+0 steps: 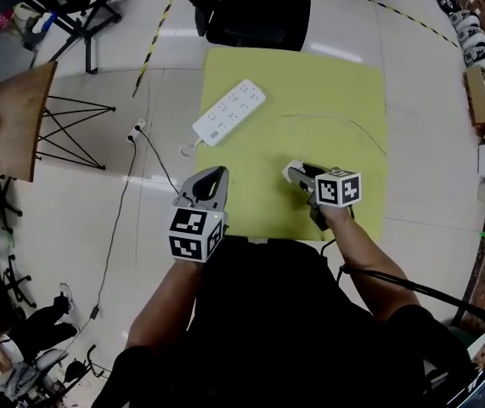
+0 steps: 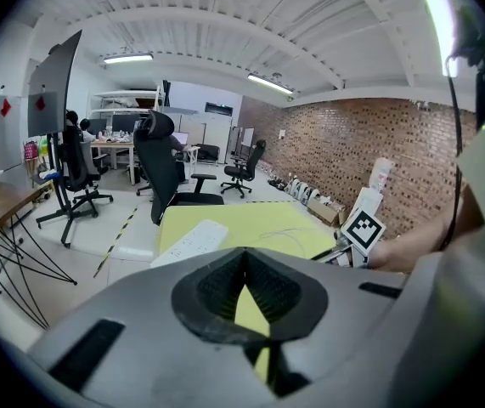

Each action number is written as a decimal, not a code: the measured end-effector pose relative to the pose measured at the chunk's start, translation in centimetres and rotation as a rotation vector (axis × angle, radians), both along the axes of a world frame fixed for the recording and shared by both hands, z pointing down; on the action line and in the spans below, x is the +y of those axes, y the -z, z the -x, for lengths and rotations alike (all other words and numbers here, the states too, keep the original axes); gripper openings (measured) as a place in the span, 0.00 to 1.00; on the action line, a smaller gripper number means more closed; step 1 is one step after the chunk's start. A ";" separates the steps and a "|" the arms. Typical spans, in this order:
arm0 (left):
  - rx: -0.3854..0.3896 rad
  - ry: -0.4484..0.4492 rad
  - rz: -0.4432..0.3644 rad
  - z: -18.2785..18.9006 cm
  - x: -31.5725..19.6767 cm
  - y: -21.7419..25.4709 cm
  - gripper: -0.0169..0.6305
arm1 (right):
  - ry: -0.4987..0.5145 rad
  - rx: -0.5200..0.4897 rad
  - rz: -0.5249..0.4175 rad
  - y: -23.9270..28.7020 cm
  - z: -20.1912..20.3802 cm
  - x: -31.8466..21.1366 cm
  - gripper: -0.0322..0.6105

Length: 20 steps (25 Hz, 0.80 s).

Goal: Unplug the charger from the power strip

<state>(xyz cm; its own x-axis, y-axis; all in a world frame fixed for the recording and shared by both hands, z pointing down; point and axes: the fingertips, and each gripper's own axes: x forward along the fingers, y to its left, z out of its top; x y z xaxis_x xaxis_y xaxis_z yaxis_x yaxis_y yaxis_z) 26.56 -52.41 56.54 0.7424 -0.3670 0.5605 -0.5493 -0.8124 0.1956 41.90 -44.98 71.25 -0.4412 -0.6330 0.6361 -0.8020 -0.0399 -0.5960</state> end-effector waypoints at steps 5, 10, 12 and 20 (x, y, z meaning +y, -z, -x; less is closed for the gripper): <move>0.000 0.014 -0.023 -0.4 1.3 1.1 0.04 | -0.009 -0.057 0.016 -0.9 -0.5 1.1 0.27; -0.001 0.039 -0.042 -0.6 2.8 1.8 0.04 | 0.010 0.020 0.007 -1.7 -1.9 1.5 0.35; -0.002 0.051 -0.042 -0.7 3.6 1.9 0.04 | 0.020 0.057 0.004 -1.4 -2.7 1.9 0.38; 0.016 0.105 -0.048 -1.0 5.1 2.2 0.04 | 0.039 0.127 -0.023 0.1 -5.6 3.5 0.42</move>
